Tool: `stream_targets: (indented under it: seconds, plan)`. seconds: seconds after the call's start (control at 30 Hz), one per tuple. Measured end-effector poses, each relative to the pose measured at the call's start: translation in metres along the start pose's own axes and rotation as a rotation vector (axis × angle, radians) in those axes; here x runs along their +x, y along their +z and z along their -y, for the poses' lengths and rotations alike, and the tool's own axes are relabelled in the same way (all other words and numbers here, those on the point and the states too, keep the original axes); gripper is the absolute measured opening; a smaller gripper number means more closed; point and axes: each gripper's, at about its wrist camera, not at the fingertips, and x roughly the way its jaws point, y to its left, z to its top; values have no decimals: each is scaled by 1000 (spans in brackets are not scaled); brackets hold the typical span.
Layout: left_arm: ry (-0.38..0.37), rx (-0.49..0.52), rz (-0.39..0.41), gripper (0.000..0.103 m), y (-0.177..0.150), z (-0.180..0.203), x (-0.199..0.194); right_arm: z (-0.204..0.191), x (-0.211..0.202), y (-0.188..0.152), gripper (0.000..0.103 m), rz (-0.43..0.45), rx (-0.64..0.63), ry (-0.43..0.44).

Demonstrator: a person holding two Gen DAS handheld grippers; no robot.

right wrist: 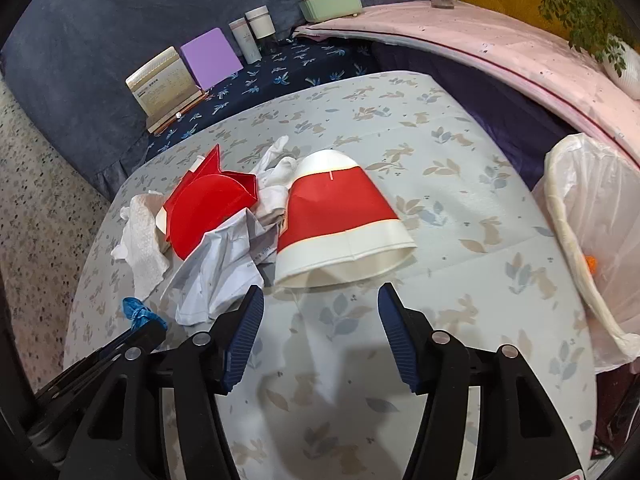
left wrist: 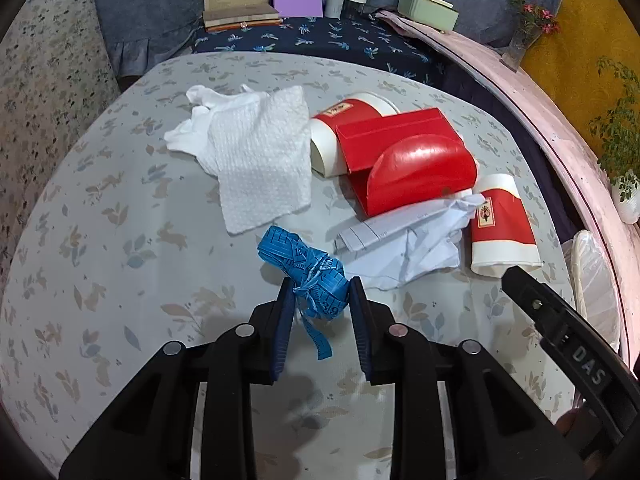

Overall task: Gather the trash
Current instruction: 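Lift the blue tape measure with the left gripper while the right grasps the red-and-white paper cup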

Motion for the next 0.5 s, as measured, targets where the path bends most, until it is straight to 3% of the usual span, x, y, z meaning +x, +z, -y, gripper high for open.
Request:
stream_targets:
  seconds: [0.27,0.5]
  plan:
    - [4,48,32,27,12,3,-1,-11,27,10,40,-21,15,18]
    - [-8,73,38,27,22,11,1,-12,37,14,6,-34,4,30]
